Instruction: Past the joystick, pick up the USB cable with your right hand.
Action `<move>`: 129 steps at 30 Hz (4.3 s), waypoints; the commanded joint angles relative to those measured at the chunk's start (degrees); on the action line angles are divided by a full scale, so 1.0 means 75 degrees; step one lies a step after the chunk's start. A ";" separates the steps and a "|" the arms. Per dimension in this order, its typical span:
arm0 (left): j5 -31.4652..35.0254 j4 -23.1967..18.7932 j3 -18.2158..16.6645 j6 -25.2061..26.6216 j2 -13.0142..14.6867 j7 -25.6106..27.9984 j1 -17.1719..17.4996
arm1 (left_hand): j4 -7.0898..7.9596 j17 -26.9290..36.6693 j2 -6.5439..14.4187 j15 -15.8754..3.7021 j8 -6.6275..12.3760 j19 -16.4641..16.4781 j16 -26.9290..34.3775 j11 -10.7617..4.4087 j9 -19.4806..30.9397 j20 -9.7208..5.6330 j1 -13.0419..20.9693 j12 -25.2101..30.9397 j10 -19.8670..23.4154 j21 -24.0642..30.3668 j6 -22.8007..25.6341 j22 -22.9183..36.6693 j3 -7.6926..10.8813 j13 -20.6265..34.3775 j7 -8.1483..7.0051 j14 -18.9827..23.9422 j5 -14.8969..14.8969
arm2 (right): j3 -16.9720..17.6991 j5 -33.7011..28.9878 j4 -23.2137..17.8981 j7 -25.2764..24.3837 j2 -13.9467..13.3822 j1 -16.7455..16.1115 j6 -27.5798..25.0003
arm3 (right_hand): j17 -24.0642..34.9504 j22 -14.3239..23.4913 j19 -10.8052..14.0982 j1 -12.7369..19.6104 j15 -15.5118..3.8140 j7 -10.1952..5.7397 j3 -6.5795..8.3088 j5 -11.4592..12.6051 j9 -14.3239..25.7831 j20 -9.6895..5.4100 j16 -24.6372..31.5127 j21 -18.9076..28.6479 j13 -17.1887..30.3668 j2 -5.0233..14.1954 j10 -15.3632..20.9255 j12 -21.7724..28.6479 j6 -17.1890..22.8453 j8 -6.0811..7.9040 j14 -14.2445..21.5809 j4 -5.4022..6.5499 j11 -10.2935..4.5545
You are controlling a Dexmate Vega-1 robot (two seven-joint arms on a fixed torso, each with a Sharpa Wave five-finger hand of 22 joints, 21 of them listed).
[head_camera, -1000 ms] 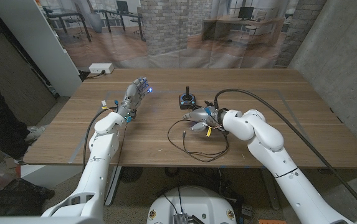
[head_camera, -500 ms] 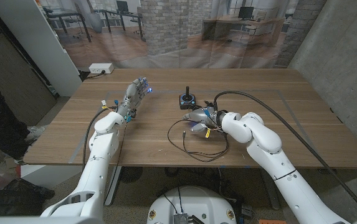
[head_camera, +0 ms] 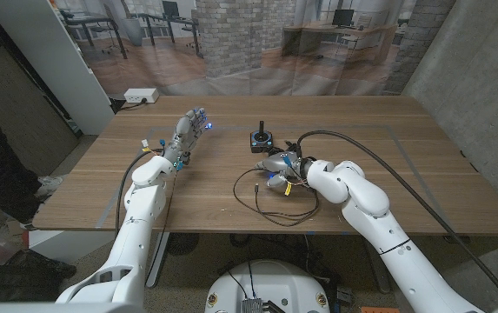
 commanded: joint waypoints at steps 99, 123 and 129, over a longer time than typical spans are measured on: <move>-0.0035 0.0394 0.0084 -0.0244 0.0071 -0.0053 -0.0396 | 0.0013 0.0016 0.0608 -0.0018 0.0039 0.0057 0.0025 -0.0015 0.0035 -0.0002 -0.0047 0.0009 0.0023 -0.0110 0.0075 0.0042 -0.0027 0.0016 -0.0063 0.0051 0.0059 | 0.1064 -0.0025 0.1140 -0.7313 0.0601 0.0258 0.0470 | 0.4523 0.1723 0.1281 0.3100 -0.1420 -0.0210 -0.1373 -0.0222 0.0457 -0.1179 0.2604 0.4407 0.1466 0.0748 0.3740 0.2099 0.4483 0.1161 0.4918 0.0236 -0.0076; -0.0031 0.0207 0.0040 -0.0217 0.0057 0.0019 -0.0303 | 0.0014 0.0015 0.0610 -0.0017 0.0037 0.0068 0.0023 -0.0018 0.0035 -0.0001 -0.0045 0.0008 0.0022 -0.0134 0.0076 0.0043 -0.0025 0.0016 -0.0055 0.0051 0.0062 | 0.1320 0.0218 0.1232 -0.7847 0.0692 0.0476 0.0415 | 0.4723 0.1708 0.1159 0.3111 -0.1420 -0.0200 -0.1400 -0.0212 0.0468 -0.1189 0.2522 0.4665 0.1506 0.0739 0.3745 0.2064 0.4505 0.1148 0.4928 0.0246 -0.0095; -0.0034 0.0118 0.0028 -0.0198 0.0041 0.0033 -0.0241 | 0.0014 0.0015 0.0609 -0.0014 0.0035 0.0071 0.0021 -0.0011 0.0035 -0.0003 -0.0045 0.0009 0.0026 -0.0139 0.0073 0.0044 -0.0025 0.0016 -0.0063 0.0047 0.0062 | 0.1372 0.0198 0.1211 -0.7976 0.0705 0.0491 0.0382 | 0.4770 0.1701 0.1131 0.3116 -0.1419 -0.0200 -0.1405 -0.0209 0.0470 -0.1189 0.2501 0.4728 0.1525 0.0738 0.3753 0.2064 0.4501 0.1141 0.4931 0.0247 -0.0121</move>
